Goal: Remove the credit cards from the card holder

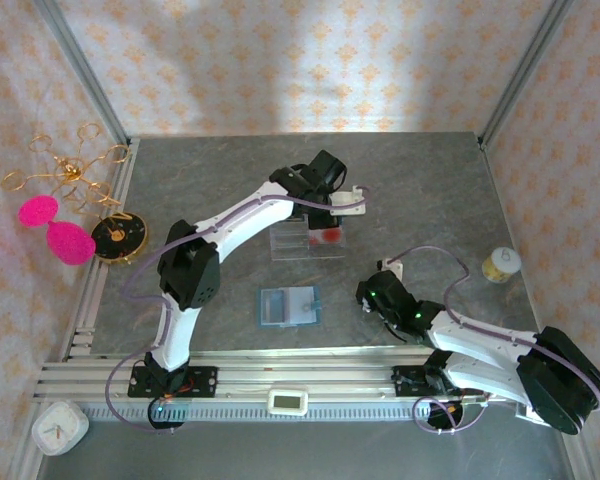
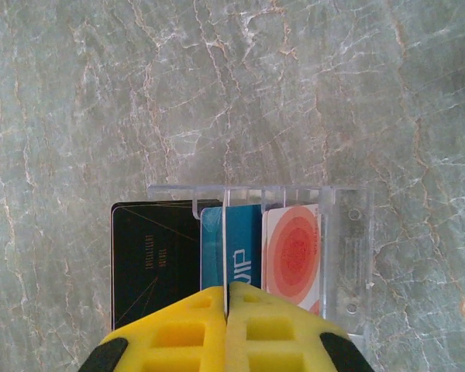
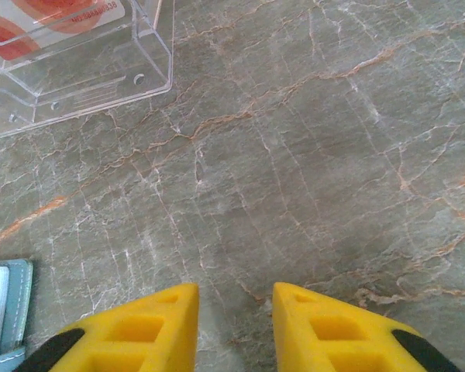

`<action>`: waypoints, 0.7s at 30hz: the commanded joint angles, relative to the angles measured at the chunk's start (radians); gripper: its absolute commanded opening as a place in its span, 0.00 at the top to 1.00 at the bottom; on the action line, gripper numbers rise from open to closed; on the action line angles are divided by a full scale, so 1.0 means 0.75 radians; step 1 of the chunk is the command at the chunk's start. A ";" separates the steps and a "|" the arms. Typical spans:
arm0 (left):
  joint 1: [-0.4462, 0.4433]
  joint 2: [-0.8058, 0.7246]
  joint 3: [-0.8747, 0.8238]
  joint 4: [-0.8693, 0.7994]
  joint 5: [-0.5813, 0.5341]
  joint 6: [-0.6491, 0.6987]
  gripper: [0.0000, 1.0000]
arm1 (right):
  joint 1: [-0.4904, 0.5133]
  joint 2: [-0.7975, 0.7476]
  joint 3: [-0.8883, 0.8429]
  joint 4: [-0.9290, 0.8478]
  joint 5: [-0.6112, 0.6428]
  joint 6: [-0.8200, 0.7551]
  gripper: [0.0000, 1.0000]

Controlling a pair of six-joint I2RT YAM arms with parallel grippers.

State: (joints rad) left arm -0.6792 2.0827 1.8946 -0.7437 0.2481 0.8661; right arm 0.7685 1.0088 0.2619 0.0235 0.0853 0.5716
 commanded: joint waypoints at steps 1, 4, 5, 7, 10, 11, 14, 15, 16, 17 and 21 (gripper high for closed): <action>0.000 0.031 -0.029 0.018 -0.046 0.028 1.00 | -0.008 -0.009 0.032 0.001 0.015 -0.021 0.71; 0.004 0.034 -0.048 0.025 -0.059 0.031 1.00 | -0.010 -0.007 0.031 0.002 0.015 -0.020 0.71; 0.005 0.033 -0.058 0.031 -0.066 0.029 1.00 | -0.010 -0.009 0.031 0.001 0.015 -0.019 0.71; 0.010 0.032 -0.073 0.044 -0.080 0.026 1.00 | -0.012 -0.007 0.032 0.003 0.014 -0.022 0.71; 0.012 0.028 -0.084 0.058 -0.097 0.023 1.00 | -0.014 -0.003 0.033 0.005 0.009 -0.021 0.71; 0.014 0.026 -0.088 0.064 -0.096 0.022 1.00 | -0.014 -0.002 0.033 0.007 0.007 -0.021 0.71; 0.015 0.025 -0.097 0.089 -0.101 0.005 1.00 | -0.014 0.000 0.032 0.010 0.001 -0.022 0.71; 0.012 0.023 -0.099 0.097 -0.105 -0.004 1.00 | -0.014 0.001 0.031 0.011 -0.001 -0.022 0.71; 0.014 0.020 -0.105 0.110 -0.108 -0.009 0.93 | -0.014 0.001 0.030 0.012 -0.001 -0.021 0.71; 0.013 0.014 -0.115 0.128 -0.117 -0.020 0.87 | -0.014 0.000 0.029 0.012 -0.002 -0.023 0.71; 0.012 -0.020 -0.159 0.205 -0.168 -0.045 0.82 | -0.016 0.003 0.025 0.018 -0.011 -0.024 0.70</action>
State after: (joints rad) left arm -0.6781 2.0907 1.7981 -0.6441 0.1730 0.8536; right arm 0.7643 1.0088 0.2619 0.0246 0.0776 0.5697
